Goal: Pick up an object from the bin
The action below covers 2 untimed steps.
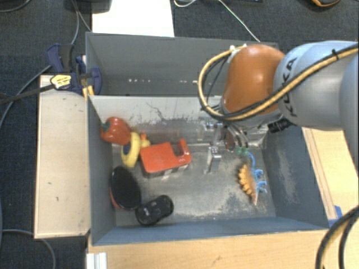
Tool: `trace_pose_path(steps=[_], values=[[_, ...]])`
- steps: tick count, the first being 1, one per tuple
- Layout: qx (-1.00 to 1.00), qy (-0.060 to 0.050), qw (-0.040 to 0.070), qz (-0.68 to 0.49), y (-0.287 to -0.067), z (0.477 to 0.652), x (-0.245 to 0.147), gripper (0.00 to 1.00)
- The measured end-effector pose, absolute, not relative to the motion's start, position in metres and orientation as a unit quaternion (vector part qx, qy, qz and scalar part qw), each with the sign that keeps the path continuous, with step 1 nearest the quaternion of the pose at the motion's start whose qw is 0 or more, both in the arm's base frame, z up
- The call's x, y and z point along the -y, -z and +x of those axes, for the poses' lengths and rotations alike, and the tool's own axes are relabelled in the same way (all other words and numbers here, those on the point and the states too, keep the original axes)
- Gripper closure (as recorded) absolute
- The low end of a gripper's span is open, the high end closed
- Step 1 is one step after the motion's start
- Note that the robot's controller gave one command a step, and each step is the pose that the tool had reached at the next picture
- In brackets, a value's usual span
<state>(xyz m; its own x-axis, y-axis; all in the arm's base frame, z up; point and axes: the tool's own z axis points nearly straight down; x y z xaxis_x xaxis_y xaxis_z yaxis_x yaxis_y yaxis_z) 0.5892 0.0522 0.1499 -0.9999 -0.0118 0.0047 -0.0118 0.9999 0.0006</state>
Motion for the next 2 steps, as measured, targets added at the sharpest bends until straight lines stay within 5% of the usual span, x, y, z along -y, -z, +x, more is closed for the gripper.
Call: trace_pose_path(steps=[1, 2], values=[[1.000, 0.000, -0.002, 0.005, -0.155, 0.591, -0.052, 0.00], [1.000, 0.001, 0.000, 0.027, -0.091, 0.586, -0.127, 0.00]])
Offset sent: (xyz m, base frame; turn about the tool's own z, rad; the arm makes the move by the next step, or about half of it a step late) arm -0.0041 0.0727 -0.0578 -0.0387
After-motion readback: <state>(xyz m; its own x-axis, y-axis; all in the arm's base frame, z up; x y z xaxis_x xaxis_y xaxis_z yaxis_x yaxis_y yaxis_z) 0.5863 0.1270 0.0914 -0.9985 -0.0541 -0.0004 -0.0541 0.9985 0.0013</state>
